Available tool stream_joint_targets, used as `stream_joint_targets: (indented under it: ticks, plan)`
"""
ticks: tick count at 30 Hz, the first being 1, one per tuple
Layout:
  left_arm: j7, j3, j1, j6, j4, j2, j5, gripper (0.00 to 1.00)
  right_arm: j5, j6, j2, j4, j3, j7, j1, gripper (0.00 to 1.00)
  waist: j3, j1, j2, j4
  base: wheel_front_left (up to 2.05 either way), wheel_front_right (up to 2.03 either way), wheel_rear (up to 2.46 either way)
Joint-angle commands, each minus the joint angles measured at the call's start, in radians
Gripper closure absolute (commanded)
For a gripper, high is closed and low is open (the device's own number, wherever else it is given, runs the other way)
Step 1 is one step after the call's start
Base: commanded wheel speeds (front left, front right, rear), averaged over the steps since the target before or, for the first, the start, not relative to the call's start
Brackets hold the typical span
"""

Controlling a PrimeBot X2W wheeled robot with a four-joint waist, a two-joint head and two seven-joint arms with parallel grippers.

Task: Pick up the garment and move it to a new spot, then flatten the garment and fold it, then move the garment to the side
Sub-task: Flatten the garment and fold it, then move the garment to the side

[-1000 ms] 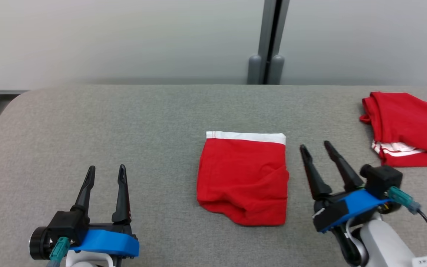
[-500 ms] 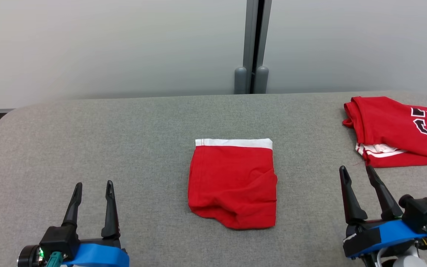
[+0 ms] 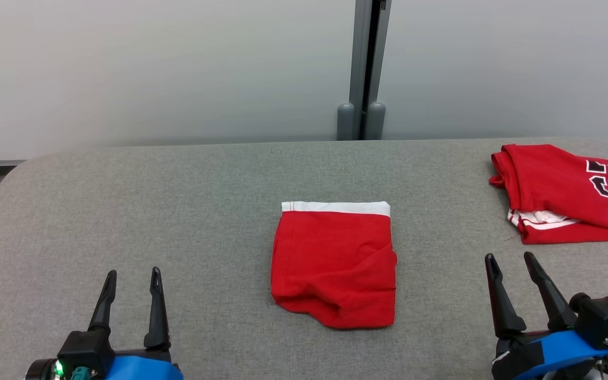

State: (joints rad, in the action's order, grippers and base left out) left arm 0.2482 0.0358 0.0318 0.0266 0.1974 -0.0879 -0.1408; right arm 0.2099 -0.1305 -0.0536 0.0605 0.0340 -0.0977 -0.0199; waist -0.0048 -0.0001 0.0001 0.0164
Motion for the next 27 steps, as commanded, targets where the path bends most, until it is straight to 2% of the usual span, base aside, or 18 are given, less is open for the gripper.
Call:
stream_joint_targets:
  ticks: [1,10,22,27]
  plan:
    - [-0.003,0.000,0.006,-0.006,-0.006,-0.005,0.000,0.00,-0.010,-0.001,0.003,-0.007,0.004,0.004,-0.013,0.00,0.001,0.0001,-0.0001,0.001,0.00,0.00,0.00]
    - [-0.008,0.009,0.010,-0.013,-0.020,-0.011,-0.006,0.00,-0.012,-0.001,0.003,0.008,-0.001,0.027,-0.001,0.00,0.008,0.0001,-0.0001,0.009,0.00,0.00,0.00]
    - [-0.007,0.034,-0.057,-0.010,-0.021,-0.005,-0.011,0.00,-0.051,-0.001,0.003,0.040,-0.081,0.071,0.207,0.00,0.078,0.0001,-0.0001,0.070,0.00,0.00,0.00]
    - [0.001,0.049,-0.088,-0.009,-0.004,0.003,-0.018,0.00,-0.073,-0.001,0.002,0.120,-0.092,0.105,0.288,0.00,0.115,0.0001,-0.0001,0.102,0.00,0.00,0.00]
